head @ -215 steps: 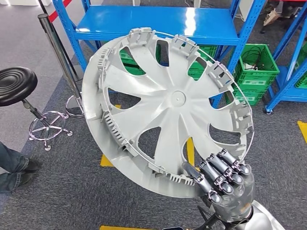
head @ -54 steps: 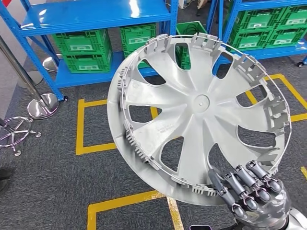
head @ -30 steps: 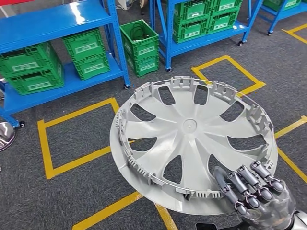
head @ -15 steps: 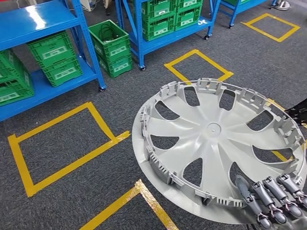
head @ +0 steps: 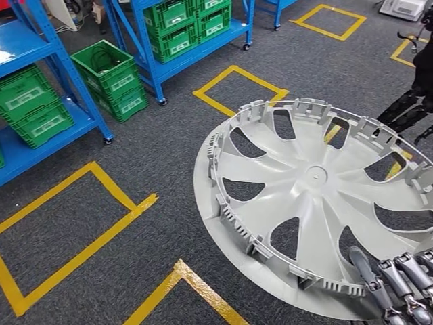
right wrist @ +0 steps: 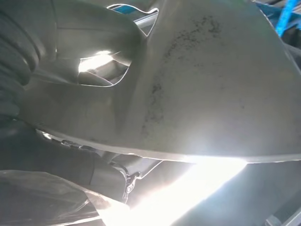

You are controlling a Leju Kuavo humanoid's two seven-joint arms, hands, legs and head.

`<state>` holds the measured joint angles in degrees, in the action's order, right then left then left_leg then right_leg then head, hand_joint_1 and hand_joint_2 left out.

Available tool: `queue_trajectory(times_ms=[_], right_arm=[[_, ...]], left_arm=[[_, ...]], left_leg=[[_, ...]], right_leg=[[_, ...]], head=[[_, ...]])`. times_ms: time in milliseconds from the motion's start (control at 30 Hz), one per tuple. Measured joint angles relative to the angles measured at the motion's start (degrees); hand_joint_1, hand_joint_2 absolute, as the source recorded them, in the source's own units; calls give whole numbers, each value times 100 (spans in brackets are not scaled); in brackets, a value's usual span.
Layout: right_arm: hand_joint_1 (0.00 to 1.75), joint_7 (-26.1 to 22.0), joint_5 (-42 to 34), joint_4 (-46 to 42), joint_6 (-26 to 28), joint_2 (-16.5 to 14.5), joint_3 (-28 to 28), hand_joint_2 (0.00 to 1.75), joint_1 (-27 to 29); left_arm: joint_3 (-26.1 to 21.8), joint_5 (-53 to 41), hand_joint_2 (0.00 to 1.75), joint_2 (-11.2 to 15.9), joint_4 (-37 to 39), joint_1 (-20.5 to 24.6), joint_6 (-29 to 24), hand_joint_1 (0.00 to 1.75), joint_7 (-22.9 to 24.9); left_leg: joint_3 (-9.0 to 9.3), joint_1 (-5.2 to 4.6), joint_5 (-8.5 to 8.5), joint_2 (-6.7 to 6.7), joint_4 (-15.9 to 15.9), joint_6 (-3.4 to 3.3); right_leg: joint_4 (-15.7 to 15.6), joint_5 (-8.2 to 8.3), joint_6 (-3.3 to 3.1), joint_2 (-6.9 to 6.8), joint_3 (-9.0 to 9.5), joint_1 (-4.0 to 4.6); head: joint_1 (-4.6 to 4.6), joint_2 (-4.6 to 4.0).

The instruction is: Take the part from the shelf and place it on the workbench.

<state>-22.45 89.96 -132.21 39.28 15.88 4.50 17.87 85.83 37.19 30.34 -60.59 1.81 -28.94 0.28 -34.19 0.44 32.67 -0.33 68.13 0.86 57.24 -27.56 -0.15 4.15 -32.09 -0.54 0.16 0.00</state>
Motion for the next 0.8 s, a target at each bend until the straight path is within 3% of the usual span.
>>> queue_trajectory(times_ms=[67,133,200,267,333,367,433,467,500,567,633,700,733,800], right_arm=[[175,39,1,-8,0,1,-5,175,-47],[175,92,-2,-29,2,1,-10,175,-90],[175,127,-4,-60,4,1,-17,175,-87],[175,135,-4,-89,4,1,-25,175,-80],[175,139,-6,-105,4,1,-29,175,-83],[175,141,-5,-107,4,1,-33,175,-78],[175,147,-4,-110,4,1,-55,175,-44],[175,152,-3,-116,4,1,-78,175,-23],[175,158,-2,-128,4,1,-100,175,-1],[175,169,-2,-173,4,1,-139,175,45],[175,180,-4,-232,4,1,-182,175,127],[175,193,-4,-284,4,1,-246,175,233],[175,202,-3,-309,4,1,-277,175,281],[175,220,-2,-346,4,1,-317,175,331]], left_arm=[[-29,19,0,15,-33,-29,1,0,2],[-37,30,0,17,-62,-44,-21,0,26],[-41,21,0,8,-92,-49,-66,0,56],[-41,-15,0,-8,-112,-52,-91,0,62],[-37,-57,0,-26,-119,-54,-92,0,56],[-33,-79,0,-35,-120,-54,-87,0,53],[-28,-119,0,-47,-120,-48,-77,0,50],[-26,-135,0,-54,-120,-40,-74,0,49],[-25,-148,0,-65,-120,-31,-74,0,48],[-25,-178,0,-84,-121,-12,-83,0,47],[-25,-205,0,-92,-123,3,-95,0,46],[-24,-229,0,-95,-125,20,-97,0,52],[-23,-239,0,-96,-126,29,-95,0,60],[-14,-253,0,-103,-128,31,-87,0,76]], left_leg=[[299,28,-312,-303,-702,-33],[387,31,-334,-483,-956,-56],[385,18,-349,-364,-1012,-103],[395,23,-386,-205,-1064,-173],[395,15,-394,-50,-1079,-216],[391,5,-391,40,-1078,-228],[388,-9,-387,231,-1076,-230],[389,-14,-384,313,-1075,-229],[395,-18,-378,384,-1075,-224],[415,-42,-353,504,-1067,-193],[435,-71,-334,603,-1059,-142],[448,-77,-324,698,-1063,-89],[449,-67,-288,656,-1040,-60],[327,-41,-41,390,-709,-9]], right_leg=[[38,1,28,142,-28,1],[71,29,99,275,-112,-17],[81,58,183,357,-197,-47],[267,-62,239,96,-335,-36],[797,-354,270,-261,-601,-17],[1188,-525,284,-337,-785,-18],[1675,-658,298,-388,-994,-20],[1571,-561,295,-403,-920,-19],[1250,-393,283,-448,-727,-17],[448,-139,237,-689,-252,15],[63,-84,173,-827,-23,56],[39,-62,109,-712,-20,63],[26,-42,76,-653,-23,55],[-7,-4,4,-533,-23,28]], head=[[4,0],[7,0],[6,0],[26,0],[49,0],[55,0],[53,0],[54,0],[52,0],[53,0],[47,0],[44,0],[43,0],[36,0]])
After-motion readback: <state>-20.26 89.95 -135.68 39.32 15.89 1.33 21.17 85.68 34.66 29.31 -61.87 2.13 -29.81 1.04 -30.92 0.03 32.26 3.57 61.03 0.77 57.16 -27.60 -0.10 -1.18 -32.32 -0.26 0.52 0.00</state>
